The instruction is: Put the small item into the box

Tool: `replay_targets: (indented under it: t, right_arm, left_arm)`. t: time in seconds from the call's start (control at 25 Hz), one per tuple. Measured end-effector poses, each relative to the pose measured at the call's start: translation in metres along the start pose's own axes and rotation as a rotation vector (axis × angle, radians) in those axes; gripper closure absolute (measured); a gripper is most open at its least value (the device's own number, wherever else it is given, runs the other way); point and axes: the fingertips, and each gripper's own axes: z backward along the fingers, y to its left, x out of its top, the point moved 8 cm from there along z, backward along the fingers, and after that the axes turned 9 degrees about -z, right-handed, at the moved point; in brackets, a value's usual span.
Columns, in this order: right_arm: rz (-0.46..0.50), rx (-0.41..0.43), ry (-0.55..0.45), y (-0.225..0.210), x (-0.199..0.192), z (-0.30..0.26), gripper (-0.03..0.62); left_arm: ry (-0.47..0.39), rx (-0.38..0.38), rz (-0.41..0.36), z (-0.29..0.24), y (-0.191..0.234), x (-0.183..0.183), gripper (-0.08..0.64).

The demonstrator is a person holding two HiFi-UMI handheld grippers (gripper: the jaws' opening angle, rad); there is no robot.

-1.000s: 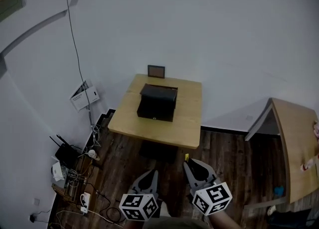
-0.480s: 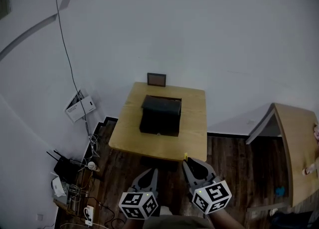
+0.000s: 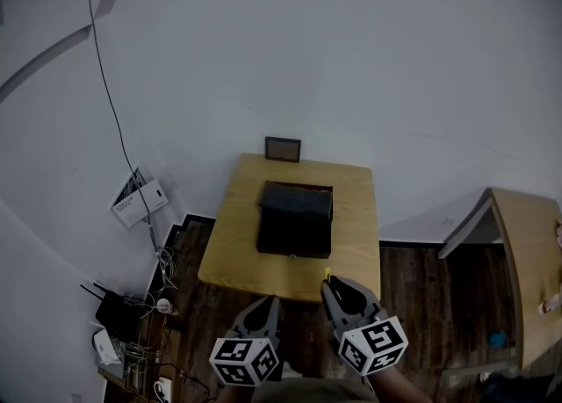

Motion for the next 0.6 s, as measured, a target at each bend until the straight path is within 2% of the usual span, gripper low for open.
replay_targets:
  t: [0.6]
  right_arm:
    - [-0.021, -0.035, 0.032, -0.015, -0.001, -0.067, 0.551]
  left_arm:
    - [0.051, -0.002, 0.005, -0.035, 0.051, 0.01, 0.557]
